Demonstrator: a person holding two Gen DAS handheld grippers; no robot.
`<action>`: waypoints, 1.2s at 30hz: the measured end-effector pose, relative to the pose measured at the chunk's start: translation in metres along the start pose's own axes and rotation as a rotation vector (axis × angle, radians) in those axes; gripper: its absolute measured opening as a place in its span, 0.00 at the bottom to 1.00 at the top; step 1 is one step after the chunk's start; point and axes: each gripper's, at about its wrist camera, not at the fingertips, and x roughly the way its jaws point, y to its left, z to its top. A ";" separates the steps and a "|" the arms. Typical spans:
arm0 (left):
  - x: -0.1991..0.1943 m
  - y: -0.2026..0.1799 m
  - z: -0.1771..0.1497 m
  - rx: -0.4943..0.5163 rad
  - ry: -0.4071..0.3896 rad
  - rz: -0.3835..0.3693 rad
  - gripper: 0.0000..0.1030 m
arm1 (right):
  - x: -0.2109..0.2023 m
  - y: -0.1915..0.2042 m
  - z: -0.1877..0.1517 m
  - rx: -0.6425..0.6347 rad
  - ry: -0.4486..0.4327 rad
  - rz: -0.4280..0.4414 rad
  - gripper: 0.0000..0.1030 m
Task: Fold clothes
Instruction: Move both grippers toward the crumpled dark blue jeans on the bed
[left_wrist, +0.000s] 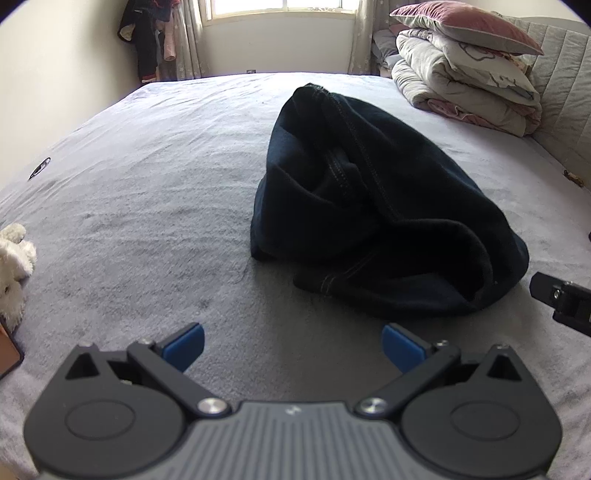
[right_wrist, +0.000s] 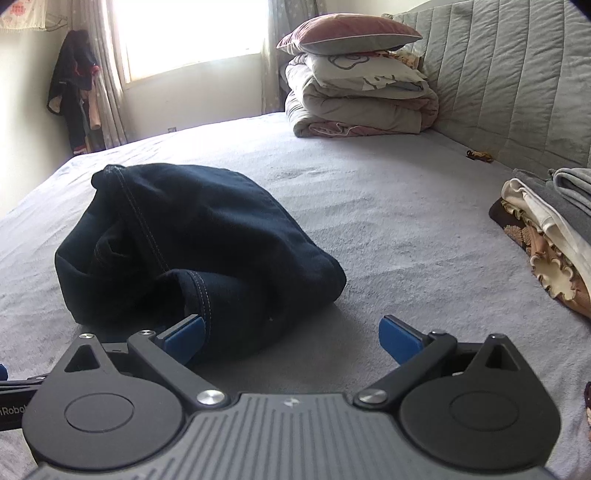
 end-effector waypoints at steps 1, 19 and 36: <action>0.001 0.001 0.000 -0.002 0.004 0.000 1.00 | 0.001 0.000 0.000 -0.001 0.005 0.003 1.00; 0.017 0.025 0.005 -0.031 -0.012 0.025 1.00 | 0.016 0.006 0.002 -0.001 0.095 0.064 1.00; 0.020 0.047 0.004 -0.021 -0.088 -0.059 1.00 | 0.017 0.027 0.000 -0.036 0.112 0.099 0.88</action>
